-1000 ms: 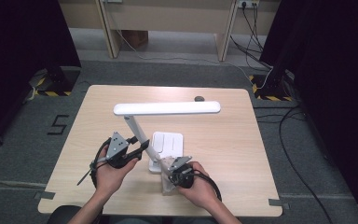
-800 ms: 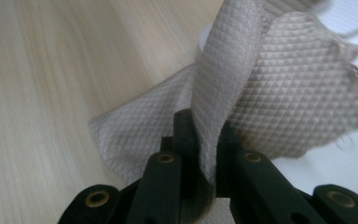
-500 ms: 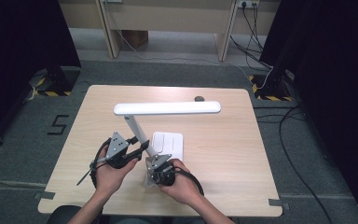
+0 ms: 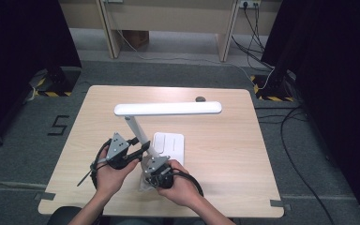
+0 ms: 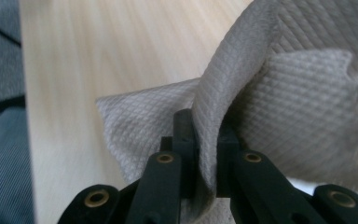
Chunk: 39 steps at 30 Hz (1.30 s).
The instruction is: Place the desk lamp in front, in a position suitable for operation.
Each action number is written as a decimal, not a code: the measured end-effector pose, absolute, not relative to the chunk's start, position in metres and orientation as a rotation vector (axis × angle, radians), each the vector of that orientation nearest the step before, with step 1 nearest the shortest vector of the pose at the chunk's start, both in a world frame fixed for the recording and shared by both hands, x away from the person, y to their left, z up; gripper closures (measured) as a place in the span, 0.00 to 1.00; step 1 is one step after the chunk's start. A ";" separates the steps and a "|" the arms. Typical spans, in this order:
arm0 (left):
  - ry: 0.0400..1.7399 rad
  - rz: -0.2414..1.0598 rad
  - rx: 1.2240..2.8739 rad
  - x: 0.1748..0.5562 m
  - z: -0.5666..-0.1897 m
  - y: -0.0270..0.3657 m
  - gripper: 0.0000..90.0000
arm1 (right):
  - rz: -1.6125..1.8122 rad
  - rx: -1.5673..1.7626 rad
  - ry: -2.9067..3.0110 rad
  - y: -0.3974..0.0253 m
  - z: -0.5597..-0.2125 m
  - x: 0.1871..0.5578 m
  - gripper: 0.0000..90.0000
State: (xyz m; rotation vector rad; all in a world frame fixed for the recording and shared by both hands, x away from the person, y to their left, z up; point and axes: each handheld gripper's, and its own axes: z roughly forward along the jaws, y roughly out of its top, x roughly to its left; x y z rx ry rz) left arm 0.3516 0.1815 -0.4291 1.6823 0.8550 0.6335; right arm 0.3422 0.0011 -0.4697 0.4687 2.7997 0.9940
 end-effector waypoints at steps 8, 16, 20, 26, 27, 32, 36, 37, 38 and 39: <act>0.863 0.625 1.677 0.352 -0.429 0.181 0.65 | 0.838 0.652 2.728 -0.071 -0.447 0.356 0.94; 0.869 0.629 1.675 0.352 -0.429 0.180 0.65 | 0.902 1.016 2.456 -0.141 -0.442 0.389 0.94; 0.868 0.628 1.678 0.352 -0.429 0.180 0.65 | 0.916 1.125 2.387 -0.151 -0.454 0.399 0.94; 0.860 0.627 1.681 0.350 -0.429 0.180 0.65 | 0.927 1.154 2.377 -0.148 -0.465 0.407 0.94; 0.858 0.628 1.683 0.350 -0.430 0.179 0.65 | 0.925 1.164 2.366 -0.149 -0.464 0.408 0.94; 0.855 0.630 1.686 0.349 -0.429 0.179 0.65 | 0.904 1.224 2.257 -0.165 -0.455 0.420 0.93; 0.857 0.628 1.684 0.349 -0.430 0.179 0.65 | 0.916 1.315 2.234 -0.173 -0.461 0.433 0.90; 0.859 0.626 1.682 0.349 -0.430 0.179 0.65 | 0.912 1.324 2.237 -0.174 -0.464 0.436 0.90; 0.858 0.625 1.681 0.349 -0.430 0.179 0.65 | 0.903 1.332 2.241 -0.175 -0.468 0.439 0.89; 0.858 0.624 1.680 0.349 -0.430 0.179 0.65 | 0.892 1.342 2.238 -0.175 -0.472 0.441 0.87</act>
